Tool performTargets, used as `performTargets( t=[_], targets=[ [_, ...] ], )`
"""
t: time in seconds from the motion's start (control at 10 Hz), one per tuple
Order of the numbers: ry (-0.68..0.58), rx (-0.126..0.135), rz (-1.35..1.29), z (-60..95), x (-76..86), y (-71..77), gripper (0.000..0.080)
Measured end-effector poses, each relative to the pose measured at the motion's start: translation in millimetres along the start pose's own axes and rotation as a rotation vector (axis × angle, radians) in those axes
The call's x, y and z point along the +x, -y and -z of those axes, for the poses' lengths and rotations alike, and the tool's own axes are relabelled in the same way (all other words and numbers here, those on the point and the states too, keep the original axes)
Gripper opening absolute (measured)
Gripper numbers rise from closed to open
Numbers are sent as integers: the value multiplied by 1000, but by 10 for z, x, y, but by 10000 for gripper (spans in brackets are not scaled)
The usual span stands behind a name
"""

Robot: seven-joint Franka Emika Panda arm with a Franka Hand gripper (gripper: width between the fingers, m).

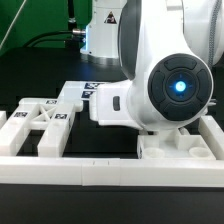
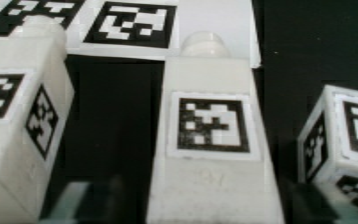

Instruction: Assemble chair

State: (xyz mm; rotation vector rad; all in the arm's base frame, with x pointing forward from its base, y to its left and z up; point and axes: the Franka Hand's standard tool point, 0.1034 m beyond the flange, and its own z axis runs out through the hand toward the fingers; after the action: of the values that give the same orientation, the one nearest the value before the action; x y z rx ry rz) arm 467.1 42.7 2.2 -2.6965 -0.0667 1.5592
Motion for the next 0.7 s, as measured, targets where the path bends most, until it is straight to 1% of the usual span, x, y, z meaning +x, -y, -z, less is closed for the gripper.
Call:
performTargets(
  t=[0.1,0.4,0.5,0.6,0.7],
  targets=[
    [0,0,0,0,-1,2,286],
    [-2,-1,2,20,-3,6,286],
    [-9,0,8,96,-27,-1,286],
    [-11,2,21,218,-93,-8,286],
    [-10,3,33,400,-203,-5,287]
  ],
)
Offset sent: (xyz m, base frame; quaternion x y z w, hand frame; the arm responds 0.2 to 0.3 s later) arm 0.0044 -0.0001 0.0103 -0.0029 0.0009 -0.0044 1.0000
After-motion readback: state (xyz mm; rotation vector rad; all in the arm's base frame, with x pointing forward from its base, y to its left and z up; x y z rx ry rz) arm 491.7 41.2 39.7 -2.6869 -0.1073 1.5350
